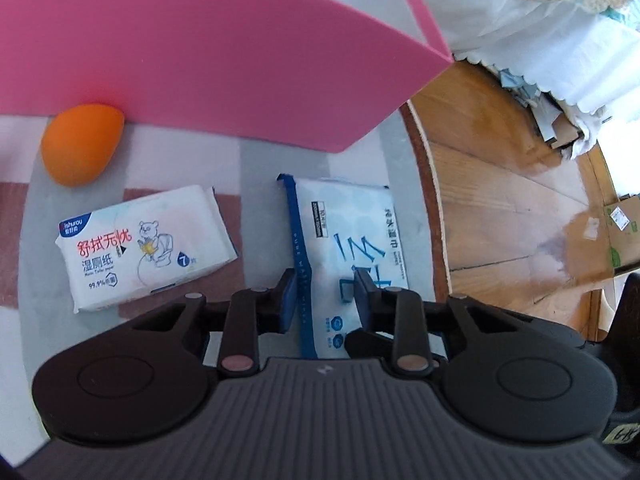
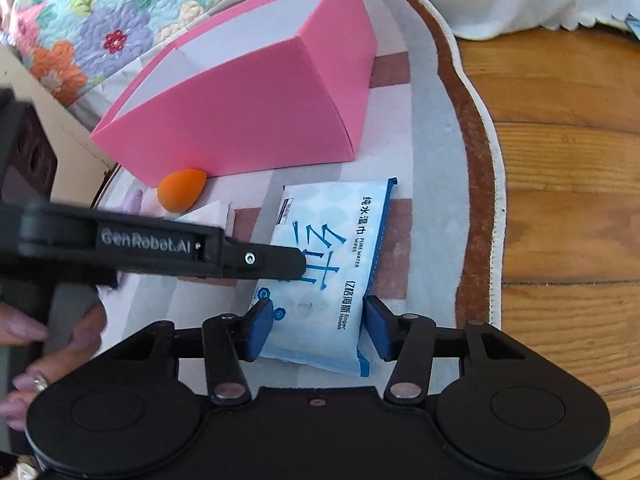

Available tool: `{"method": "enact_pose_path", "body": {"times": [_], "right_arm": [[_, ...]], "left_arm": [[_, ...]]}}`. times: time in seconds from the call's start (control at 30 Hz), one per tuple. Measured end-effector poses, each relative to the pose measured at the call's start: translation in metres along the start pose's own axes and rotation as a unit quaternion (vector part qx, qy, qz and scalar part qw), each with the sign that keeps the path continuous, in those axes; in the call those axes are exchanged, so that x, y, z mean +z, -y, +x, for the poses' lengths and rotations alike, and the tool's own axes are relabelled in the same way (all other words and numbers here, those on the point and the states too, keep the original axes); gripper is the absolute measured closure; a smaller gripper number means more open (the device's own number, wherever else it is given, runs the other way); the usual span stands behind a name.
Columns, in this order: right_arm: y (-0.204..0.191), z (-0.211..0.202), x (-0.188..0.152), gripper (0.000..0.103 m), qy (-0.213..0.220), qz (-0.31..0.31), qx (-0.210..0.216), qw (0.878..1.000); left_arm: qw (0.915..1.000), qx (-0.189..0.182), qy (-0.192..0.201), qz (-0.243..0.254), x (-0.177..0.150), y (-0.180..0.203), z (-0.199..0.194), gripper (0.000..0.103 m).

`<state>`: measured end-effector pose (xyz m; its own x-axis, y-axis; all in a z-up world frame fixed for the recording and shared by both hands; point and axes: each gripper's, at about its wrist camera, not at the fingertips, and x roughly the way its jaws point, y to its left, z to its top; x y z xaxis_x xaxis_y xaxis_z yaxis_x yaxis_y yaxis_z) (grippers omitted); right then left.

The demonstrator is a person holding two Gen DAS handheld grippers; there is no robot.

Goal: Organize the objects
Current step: 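Move the right gripper to the blue-and-white wipes pack and close on it, then lift the wipes pack with the right gripper and release it into the pink box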

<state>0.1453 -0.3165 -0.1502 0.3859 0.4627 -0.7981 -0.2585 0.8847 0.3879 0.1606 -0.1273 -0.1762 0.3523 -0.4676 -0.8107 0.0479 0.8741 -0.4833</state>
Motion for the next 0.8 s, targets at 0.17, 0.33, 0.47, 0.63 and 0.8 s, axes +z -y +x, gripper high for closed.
{"method": "enact_pose_path", "body": {"times": [0.17, 0.33, 0.47, 0.63, 0.8], "right_arm": [[-0.007, -0.004, -0.005, 0.048, -0.005, -0.017, -0.001, 1.0], [-0.02, -0.012, -0.009, 0.049, 0.003, -0.05, -0.009, 0.999], [-0.022, -0.024, -0.008, 0.044, 0.001, -0.035, 0.023, 0.999], [-0.027, -0.045, -0.009, 0.038, 0.006, -0.002, 0.072, 0.997], [-0.043, -0.059, -0.008, 0.037, 0.017, 0.009, 0.084, 0.996]], "left_arm": [[0.998, -0.001, 0.014, 0.062, -0.01, 0.019, -0.001, 0.074], [0.9982, -0.008, 0.011, 0.058, -0.015, 0.021, -0.007, 0.074], [0.9982, -0.01, 0.017, 0.057, -0.018, 0.019, -0.023, 0.074], [0.9977, -0.023, 0.018, 0.061, -0.023, 0.021, -0.049, 0.074], [0.9953, -0.01, 0.026, 0.093, -0.025, 0.03, -0.074, 0.074]]}}
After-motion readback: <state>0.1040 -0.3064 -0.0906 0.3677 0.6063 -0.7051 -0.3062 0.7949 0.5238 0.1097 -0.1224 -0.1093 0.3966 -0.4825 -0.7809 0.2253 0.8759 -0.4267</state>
